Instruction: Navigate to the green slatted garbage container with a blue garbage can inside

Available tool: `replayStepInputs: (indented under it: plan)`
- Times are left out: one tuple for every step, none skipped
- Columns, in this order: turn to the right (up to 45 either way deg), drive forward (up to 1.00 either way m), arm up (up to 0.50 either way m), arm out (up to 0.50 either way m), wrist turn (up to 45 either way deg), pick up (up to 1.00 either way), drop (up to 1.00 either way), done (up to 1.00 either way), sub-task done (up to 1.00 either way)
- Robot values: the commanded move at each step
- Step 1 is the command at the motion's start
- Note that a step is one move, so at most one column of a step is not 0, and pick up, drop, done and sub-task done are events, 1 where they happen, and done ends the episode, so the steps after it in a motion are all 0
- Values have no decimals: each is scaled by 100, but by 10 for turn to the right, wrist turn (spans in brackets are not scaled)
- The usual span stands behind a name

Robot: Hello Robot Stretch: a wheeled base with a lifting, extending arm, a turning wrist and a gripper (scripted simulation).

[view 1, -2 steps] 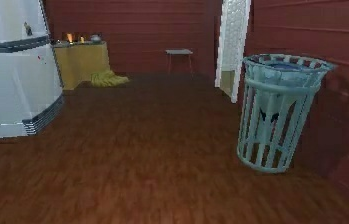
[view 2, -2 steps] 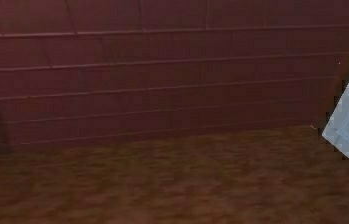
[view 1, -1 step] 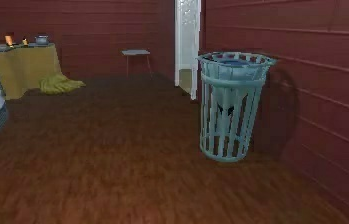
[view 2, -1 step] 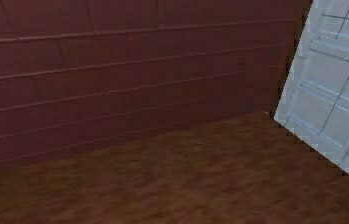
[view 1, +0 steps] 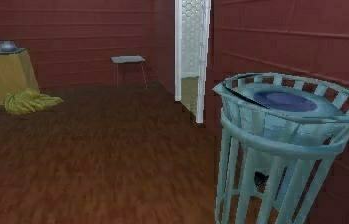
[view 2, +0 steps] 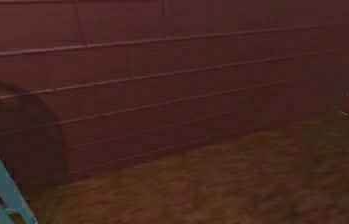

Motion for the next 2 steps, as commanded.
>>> replayStepInputs:
  plan:
    - [270,0,0,0,0,0,0,0,0]
    - [0,10,0,0,0,0,0,0,0]
